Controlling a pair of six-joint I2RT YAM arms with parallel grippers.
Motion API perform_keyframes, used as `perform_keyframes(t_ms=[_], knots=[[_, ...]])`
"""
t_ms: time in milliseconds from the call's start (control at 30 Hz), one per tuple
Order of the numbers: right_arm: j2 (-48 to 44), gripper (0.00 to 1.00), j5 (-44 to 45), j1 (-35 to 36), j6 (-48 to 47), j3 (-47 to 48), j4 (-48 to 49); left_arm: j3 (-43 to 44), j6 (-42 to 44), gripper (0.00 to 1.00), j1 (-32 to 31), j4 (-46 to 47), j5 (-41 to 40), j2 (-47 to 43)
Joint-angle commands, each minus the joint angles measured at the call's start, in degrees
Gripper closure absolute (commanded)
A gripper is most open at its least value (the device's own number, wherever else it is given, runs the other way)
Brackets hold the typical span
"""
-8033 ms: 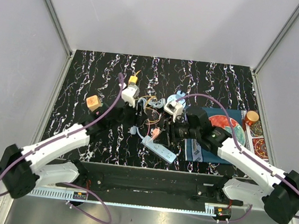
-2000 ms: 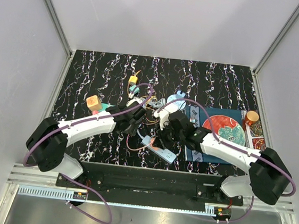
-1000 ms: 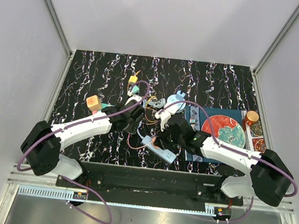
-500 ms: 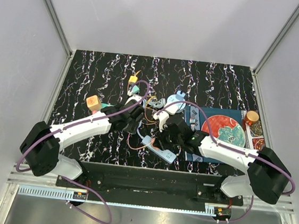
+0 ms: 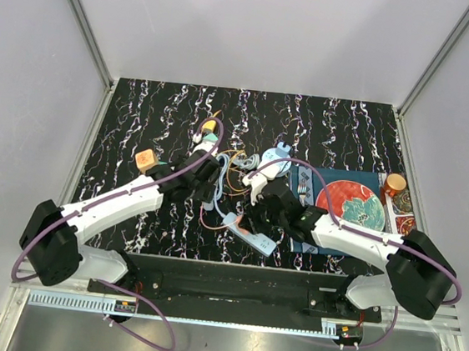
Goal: Insert the plug
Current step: Insert the plug into the socket.
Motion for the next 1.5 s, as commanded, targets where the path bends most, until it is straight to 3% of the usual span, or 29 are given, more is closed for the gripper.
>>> perform_keyframes(t_ms=[0,333,600,633,700,900,933,1133,1467], knots=[[2.3,0.96,-3.7,1.1,5.4,-3.4,-2.1,2.7,0.2,0.26,0.7,3.1,0.8,-2.9],[3.0,0.86,-3.7,1.1,13.8,-1.6,-9.8,3.7,0.3,0.22,0.8,3.6,0.6,-7.6],[4.6,0.87,-2.2,1.6,14.7,-2.9,-8.4,-1.4,-1.7,0.21,0.8,5.1,9.3,-11.5],[4.9,0.95,-1.3,1.9,13.6,-3.1,-6.5,-2.1,-2.0,0.21,0.8,5.7,9.9,-12.5],[5.6,0.99,0.6,2.0,11.8,-4.2,-3.7,-4.0,-3.1,0.21,0.8,6.4,10.3,-14.4],[9.2,1.00,1.0,2.0,5.6,-8.4,15.0,-5.3,-4.1,0.21,0.9,6.7,6.5,-19.6],[10.0,0.99,0.7,2.0,5.4,-9.5,22.3,-5.3,-4.1,0.22,0.9,6.4,5.2,-20.3],[19.5,1.00,1.6,2.2,1.8,-11.7,41.4,-6.2,-3.6,0.23,2.9,6.2,3.1,-25.2],[23.0,1.00,6.4,2.2,-2.5,-3.6,42.9,-7.3,-1.4,0.23,4.4,6.3,4.4,-28.5]])
